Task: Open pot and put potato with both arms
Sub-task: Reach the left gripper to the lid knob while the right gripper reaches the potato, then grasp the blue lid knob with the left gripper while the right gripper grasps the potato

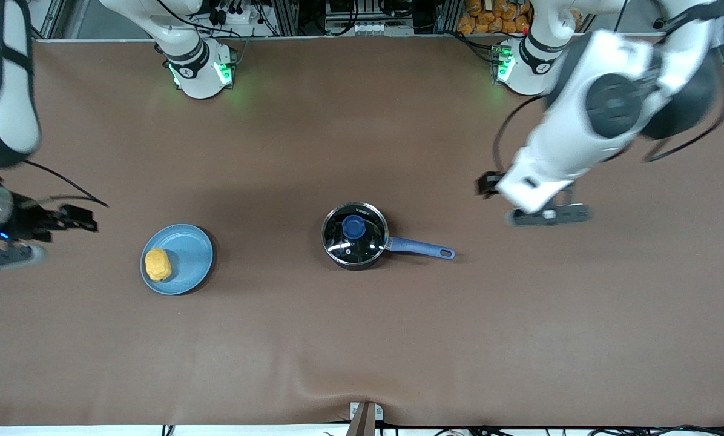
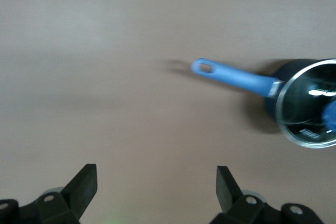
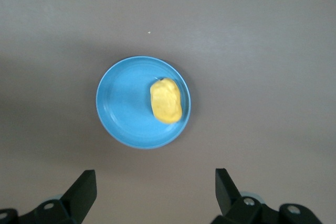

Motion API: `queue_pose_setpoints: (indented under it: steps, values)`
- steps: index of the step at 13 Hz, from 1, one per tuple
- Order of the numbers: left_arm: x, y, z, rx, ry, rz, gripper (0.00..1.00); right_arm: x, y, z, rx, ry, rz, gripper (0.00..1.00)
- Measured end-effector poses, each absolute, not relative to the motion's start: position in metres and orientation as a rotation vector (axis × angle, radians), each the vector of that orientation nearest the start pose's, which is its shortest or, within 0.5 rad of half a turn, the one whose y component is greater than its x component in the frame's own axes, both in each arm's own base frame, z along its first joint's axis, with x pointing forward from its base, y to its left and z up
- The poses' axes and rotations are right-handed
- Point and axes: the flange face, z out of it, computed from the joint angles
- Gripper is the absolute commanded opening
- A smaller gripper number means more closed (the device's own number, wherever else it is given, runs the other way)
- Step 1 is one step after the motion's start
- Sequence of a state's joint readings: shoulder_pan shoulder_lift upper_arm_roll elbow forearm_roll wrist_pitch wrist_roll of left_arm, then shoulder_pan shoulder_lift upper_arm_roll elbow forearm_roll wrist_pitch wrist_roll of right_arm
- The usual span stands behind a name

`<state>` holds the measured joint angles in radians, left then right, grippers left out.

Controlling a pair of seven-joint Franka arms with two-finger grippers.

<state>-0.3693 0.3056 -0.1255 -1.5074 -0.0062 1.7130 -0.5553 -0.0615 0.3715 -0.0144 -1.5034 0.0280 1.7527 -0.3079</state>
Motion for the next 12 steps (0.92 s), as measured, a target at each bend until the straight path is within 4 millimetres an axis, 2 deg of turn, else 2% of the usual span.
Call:
queue_pose_setpoints:
  steps: [4,7,9,12]
  values:
    - [0.561,-0.405,0.428,-3.16,-0.328,0.083,1.0,0.68,-0.028,0.33,-3.054,-0.445,0.211,1.0]
    - [0.559,-0.464,0.394,-3.19,-0.35,0.031,1.0,0.674,-0.029,0.268,-3.045,-0.477,0.238,1.0]
    - [0.558,-0.497,0.367,-3.205,-0.31,-0.055,1.0,0.672,-0.032,0.249,-3.043,-0.476,0.254,1.0]
    - [0.545,-0.532,0.334,-3.216,-0.246,-0.149,1.0,0.67,-0.033,0.235,-3.039,-0.474,0.278,1.0]
